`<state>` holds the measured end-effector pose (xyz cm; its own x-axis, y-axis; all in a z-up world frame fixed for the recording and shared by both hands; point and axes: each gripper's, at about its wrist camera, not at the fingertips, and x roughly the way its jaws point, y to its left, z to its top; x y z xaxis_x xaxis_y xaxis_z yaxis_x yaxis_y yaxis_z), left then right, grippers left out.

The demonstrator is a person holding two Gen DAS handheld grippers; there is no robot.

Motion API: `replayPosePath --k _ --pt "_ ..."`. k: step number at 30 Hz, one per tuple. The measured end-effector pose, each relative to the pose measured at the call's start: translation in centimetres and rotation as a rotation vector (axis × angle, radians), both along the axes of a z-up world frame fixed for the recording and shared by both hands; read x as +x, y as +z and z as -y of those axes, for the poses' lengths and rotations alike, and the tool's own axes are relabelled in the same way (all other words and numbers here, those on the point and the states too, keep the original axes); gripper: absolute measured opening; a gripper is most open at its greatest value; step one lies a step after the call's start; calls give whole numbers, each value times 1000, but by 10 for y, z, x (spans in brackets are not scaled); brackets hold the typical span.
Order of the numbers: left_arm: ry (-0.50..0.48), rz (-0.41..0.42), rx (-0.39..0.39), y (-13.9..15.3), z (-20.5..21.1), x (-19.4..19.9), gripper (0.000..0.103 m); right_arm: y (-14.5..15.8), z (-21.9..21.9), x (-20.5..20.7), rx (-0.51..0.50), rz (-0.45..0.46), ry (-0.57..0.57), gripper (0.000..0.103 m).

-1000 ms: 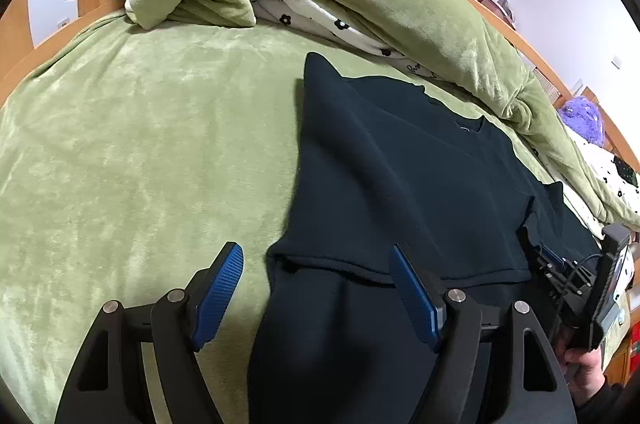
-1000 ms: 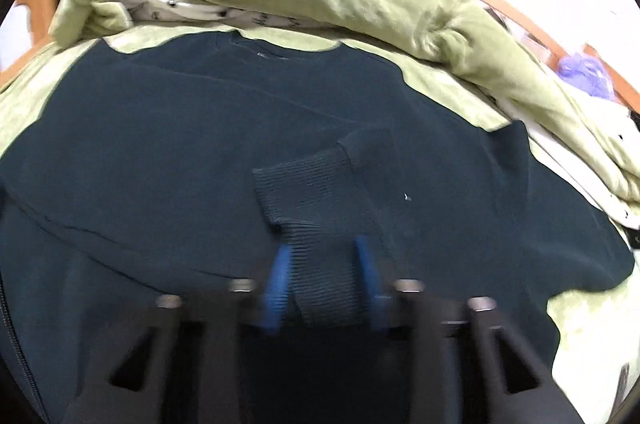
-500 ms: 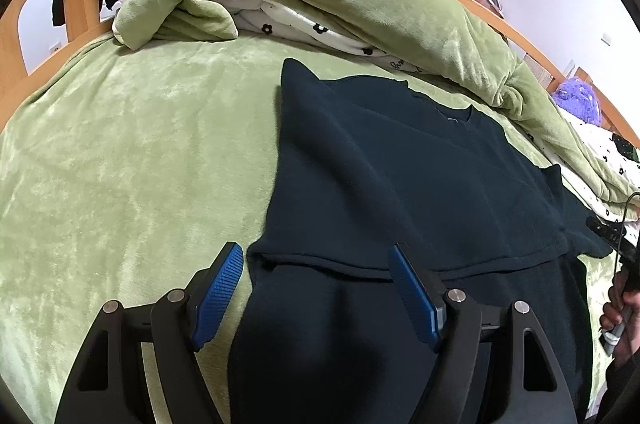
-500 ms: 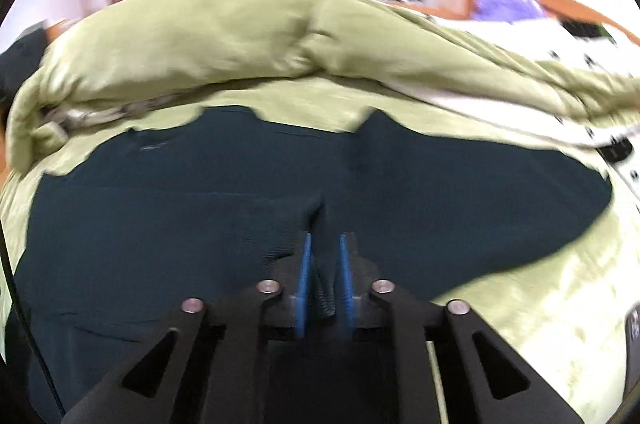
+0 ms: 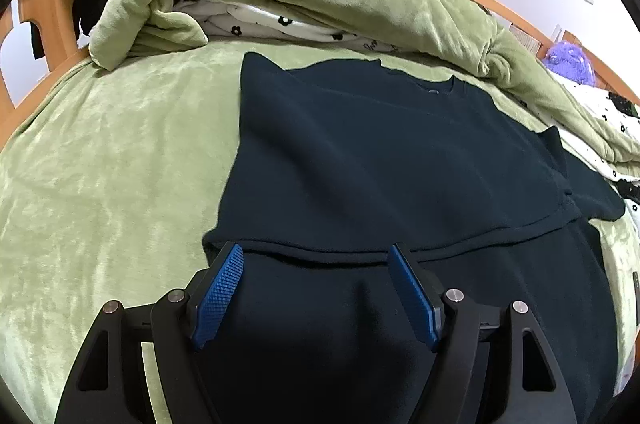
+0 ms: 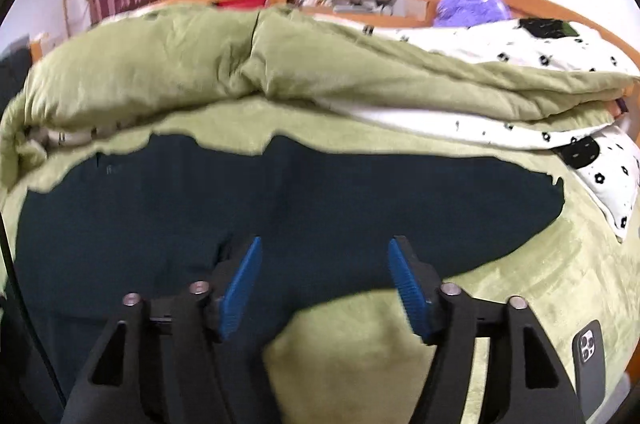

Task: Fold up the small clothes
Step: 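Move the right gripper to the other sleeve cuff and grasp it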

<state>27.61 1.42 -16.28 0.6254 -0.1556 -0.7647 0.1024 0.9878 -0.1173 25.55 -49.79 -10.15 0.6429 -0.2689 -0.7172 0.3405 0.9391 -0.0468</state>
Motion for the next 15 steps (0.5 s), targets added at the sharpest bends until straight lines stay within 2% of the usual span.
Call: replayPosePath --k 6,12,15 --pt "14 -17 22 -14 -1 7 72 -48 30 1 91 -111 -15 67" --pt "8 -21 58 -27 3 13 76 -80 65 -7 189 -106 -75 67" --pt "-2 -21 88 -33 8 14 80 -81 77 -8 220 -69 -87 67"
